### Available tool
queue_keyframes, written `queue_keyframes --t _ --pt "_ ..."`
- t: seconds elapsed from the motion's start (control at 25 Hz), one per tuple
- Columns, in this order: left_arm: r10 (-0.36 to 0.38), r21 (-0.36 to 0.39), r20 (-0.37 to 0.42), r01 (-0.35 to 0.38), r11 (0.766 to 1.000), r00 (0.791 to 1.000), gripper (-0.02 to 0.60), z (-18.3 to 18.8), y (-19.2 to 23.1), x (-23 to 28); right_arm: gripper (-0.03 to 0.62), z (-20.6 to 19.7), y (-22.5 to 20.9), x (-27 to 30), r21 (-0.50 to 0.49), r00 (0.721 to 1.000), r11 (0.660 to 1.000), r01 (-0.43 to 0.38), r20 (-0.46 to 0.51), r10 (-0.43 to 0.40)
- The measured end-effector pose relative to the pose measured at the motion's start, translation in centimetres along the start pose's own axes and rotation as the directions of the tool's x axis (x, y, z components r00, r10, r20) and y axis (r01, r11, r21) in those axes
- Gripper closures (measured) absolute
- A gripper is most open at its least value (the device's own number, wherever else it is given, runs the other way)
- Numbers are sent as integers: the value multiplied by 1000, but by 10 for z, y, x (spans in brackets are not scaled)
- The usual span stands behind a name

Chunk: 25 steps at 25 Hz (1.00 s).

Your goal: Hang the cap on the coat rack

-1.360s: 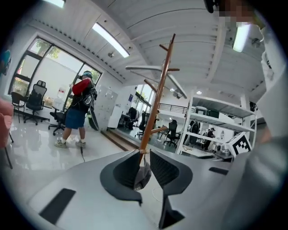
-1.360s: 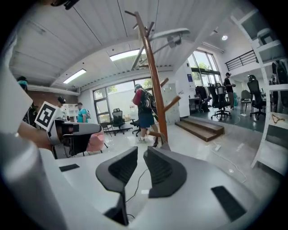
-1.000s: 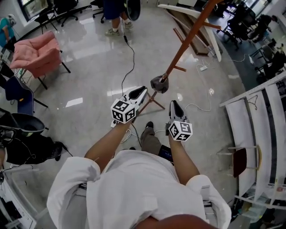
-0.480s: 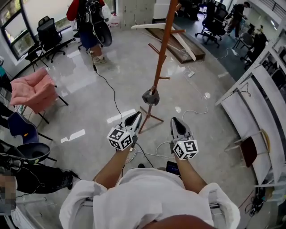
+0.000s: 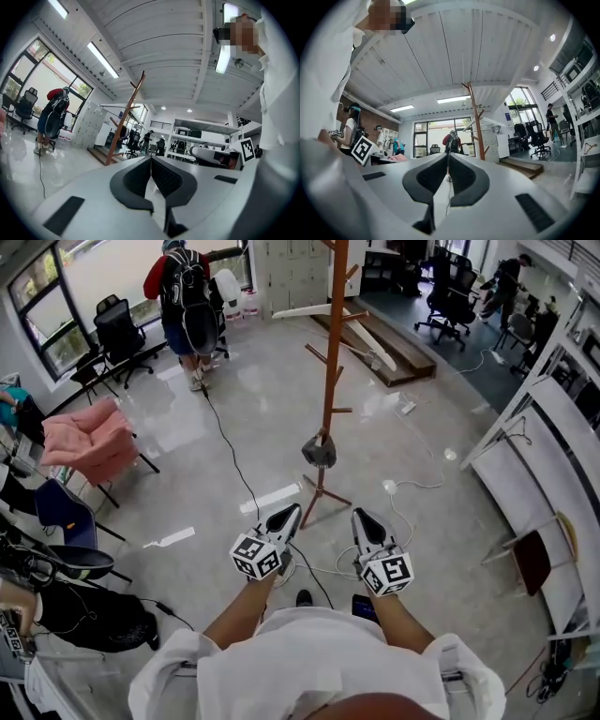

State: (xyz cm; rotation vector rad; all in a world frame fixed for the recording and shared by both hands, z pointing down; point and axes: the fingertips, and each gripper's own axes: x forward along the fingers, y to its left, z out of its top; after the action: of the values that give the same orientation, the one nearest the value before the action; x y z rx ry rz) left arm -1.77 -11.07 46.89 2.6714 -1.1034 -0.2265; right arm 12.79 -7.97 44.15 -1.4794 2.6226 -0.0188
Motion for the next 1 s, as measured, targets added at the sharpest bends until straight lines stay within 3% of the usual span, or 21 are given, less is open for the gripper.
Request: queue_keyframes --t 0.4,0.76,0.92,1.0 --pt "0 34 -34 1 999 999 563 -13 -68 -36 565 7 22 -63 55 999 998 -44 29 42" --pt "-49 45 -25 50 998 998 563 -4 -79 -50 569 -10 44 -70 89 998 995 -49 -24 52" --pt "-104 13 -83 105 994 991 561 -17 -74 -53 569 -23 48 -55 124 997 992 3 -77 6" --pt "-127 14 -86 128 992 988 563 -11 -73 -55 569 -21 58 -45 121 996 993 -9 -88 20"
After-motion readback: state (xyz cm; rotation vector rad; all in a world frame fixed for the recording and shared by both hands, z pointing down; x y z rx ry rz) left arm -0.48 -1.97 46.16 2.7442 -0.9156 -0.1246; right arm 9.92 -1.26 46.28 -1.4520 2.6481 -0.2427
